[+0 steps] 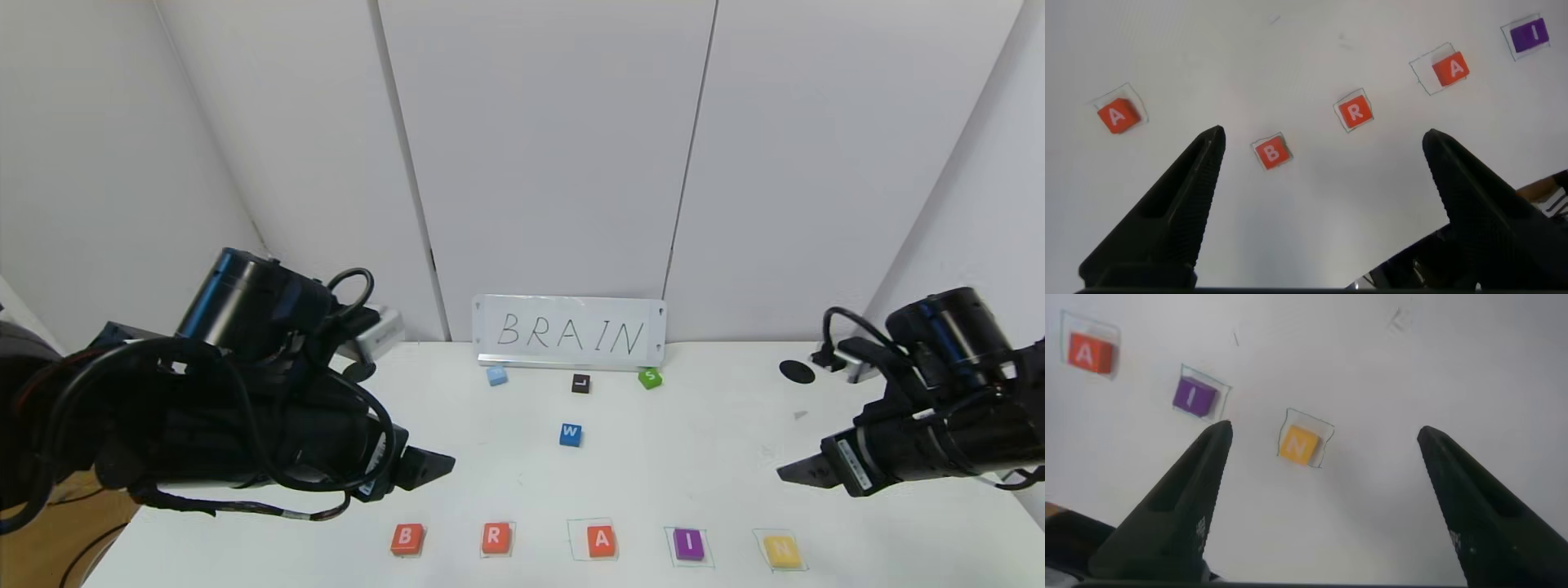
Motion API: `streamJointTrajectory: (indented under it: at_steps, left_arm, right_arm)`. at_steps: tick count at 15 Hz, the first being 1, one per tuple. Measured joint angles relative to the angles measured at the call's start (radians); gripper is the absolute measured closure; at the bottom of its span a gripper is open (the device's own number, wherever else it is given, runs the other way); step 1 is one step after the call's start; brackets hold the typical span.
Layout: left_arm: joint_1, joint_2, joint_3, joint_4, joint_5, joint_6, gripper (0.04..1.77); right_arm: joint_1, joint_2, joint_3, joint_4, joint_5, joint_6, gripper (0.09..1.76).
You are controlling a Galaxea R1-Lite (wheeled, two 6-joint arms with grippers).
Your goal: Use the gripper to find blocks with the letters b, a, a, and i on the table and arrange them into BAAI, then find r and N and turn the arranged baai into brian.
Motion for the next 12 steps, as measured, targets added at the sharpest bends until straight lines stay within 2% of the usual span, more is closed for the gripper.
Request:
streamJointTrajectory:
  at_steps: [3,5,7,9,12]
  left_arm:
    - [0.159,-0.037,0.008,0.002,0.003,-0.026,0.09]
    - [0.28,-0.097,0.031,0.003,-0.001,0.009,0.09]
    - [0.372,-0.186,0.07,0.002,-0.02,0.044,0.09]
    - [0.416,-0.301,0.111,0.002,-0.054,0.058,0.09]
    - [0.437,-0.528,0.174,0.005,-0.142,0.07,0.09]
  right_arm:
    - [-0.027,-0.168,0.051,-0.123,-0.006,0.11,0.19]
    - [-0.079,-0.278,0.087,-0.19,-0.006,0.13,0.18]
    - [-0.137,-0.388,0.117,-0.21,-0.005,0.134,0.17]
    - [-0.181,-0.513,0.153,-0.214,-0.003,0.133,0.17]
    - [-0.202,-0.727,0.214,-0.214,0.0,0.118,0.16]
